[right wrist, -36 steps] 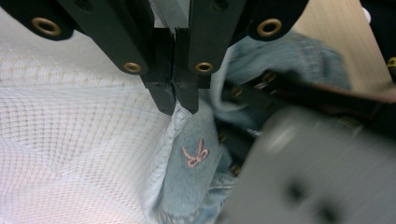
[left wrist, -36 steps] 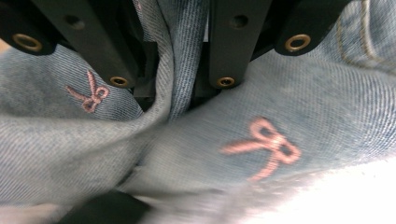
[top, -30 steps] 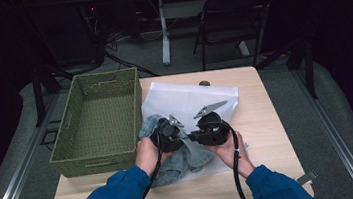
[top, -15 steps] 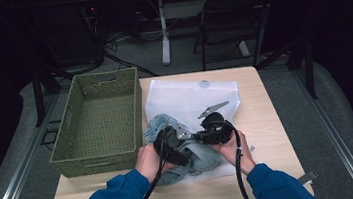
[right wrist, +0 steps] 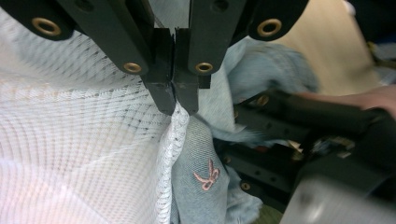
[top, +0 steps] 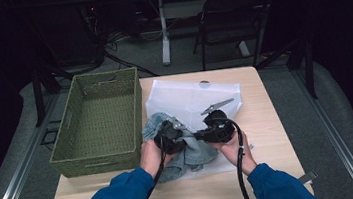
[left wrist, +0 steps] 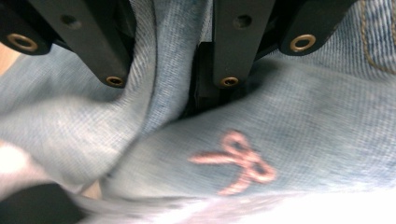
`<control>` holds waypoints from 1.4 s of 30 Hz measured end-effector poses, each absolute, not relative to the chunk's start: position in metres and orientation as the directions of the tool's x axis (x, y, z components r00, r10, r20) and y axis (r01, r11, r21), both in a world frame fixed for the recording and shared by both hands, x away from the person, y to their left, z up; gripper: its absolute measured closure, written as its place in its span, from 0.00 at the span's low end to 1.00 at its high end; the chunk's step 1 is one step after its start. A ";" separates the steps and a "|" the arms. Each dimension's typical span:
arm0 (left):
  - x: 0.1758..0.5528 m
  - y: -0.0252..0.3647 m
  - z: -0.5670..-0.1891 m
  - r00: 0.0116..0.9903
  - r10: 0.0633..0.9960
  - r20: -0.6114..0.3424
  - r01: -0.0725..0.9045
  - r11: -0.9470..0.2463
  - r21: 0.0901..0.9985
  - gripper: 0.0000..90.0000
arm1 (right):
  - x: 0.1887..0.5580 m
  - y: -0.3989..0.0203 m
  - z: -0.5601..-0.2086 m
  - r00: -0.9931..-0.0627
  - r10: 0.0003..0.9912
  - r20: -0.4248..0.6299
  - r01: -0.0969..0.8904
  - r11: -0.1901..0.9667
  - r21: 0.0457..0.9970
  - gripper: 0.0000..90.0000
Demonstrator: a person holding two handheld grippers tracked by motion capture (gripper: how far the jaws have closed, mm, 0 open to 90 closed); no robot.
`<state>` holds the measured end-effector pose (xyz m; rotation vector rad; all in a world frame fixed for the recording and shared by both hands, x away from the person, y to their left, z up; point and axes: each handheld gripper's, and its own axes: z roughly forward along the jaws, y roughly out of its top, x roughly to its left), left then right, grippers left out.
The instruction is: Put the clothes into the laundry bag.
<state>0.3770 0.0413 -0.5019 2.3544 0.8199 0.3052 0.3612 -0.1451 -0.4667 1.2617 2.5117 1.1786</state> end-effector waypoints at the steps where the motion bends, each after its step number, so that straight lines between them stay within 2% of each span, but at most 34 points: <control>1: 0.378 0.042 -0.501 0.771 0.637 -0.013 0.500 -0.593 0.631 0.85 | 0.359 -0.143 -0.465 -0.655 0.714 0.249 0.643 0.354 0.679 0.99; 6: 0.381 0.027 -0.525 0.813 0.581 -0.015 0.473 -0.647 0.598 0.79 | 0.355 -0.127 -0.478 -0.680 0.705 0.202 0.630 0.420 0.654 0.99; 7: 0.381 0.027 -0.525 0.821 0.570 -0.023 0.469 -0.652 0.595 0.74 | 0.358 -0.128 -0.482 -0.673 0.710 0.206 0.639 0.418 0.645 0.99; 9: 0.378 0.029 -0.519 0.831 0.556 -0.003 0.455 -0.678 0.577 0.57 | 0.363 -0.136 -0.486 -0.663 0.719 0.210 0.648 0.411 0.641 0.99; 13: 0.369 0.043 -0.502 0.848 0.530 0.003 0.426 -0.684 0.592 0.39 | 0.366 -0.148 -0.482 -0.649 0.731 0.210 0.647 0.385 0.658 0.99; 17: 0.364 0.060 -0.478 0.840 0.543 -0.005 0.420 -0.643 0.640 0.35 | 0.367 -0.151 -0.480 -0.647 0.735 0.202 0.647 0.388 0.656 0.99; 20: 0.372 0.067 -0.467 0.815 0.578 0.037 0.412 -0.623 0.665 0.33 | 0.368 -0.149 -0.478 -0.656 0.733 0.179 0.633 0.405 0.660 0.99; 24: 0.393 0.069 -0.468 0.792 0.609 0.045 0.459 -0.644 0.612 0.18 | 0.369 -0.147 -0.477 -0.667 0.725 0.172 0.625 0.418 0.659 0.99; 31: 0.417 0.070 -0.481 0.760 0.649 0.038 0.534 -0.657 0.533 0.12 | 0.372 -0.150 -0.475 -0.674 0.715 0.185 0.625 0.419 0.659 0.99; 33: 0.417 0.065 -0.483 0.773 0.633 0.041 0.536 -0.686 0.492 0.17 | 0.373 -0.150 -0.474 -0.673 0.715 0.189 0.627 0.417 0.658 0.99; 34: 0.417 0.063 -0.486 0.782 0.622 0.025 0.538 -0.696 0.475 0.25 | 0.373 -0.150 -0.474 -0.673 0.715 0.188 0.628 0.418 0.656 0.99; 36: 0.417 0.056 -0.491 0.792 0.607 0.068 0.525 -0.733 0.432 0.40 | 0.373 -0.150 -0.474 -0.676 0.709 0.200 0.630 0.416 0.655 0.99; 37: 0.416 0.054 -0.492 0.788 0.611 0.084 0.524 -0.735 0.431 0.44 | 0.373 -0.150 -0.475 -0.680 0.706 0.197 0.628 0.423 0.653 0.99; 38: 0.414 0.051 -0.493 0.792 0.603 0.099 0.513 -0.745 0.427 0.56 | 0.373 -0.149 -0.475 -0.686 0.701 0.198 0.627 0.430 0.650 0.99; 39: 0.412 0.048 -0.493 0.798 0.592 0.112 0.499 -0.753 0.429 0.61 | 0.373 -0.149 -0.475 -0.684 0.699 0.206 0.631 0.427 0.647 0.99; 41: 0.408 0.045 -0.494 0.812 0.571 0.118 0.472 -0.762 0.444 0.78 | 0.372 -0.148 -0.475 -0.689 0.695 0.207 0.631 0.433 0.644 0.99; 42: 0.406 0.045 -0.494 0.818 0.564 0.115 0.462 -0.763 0.452 0.82 | 0.372 -0.148 -0.475 -0.691 0.693 0.207 0.627 0.432 0.648 0.99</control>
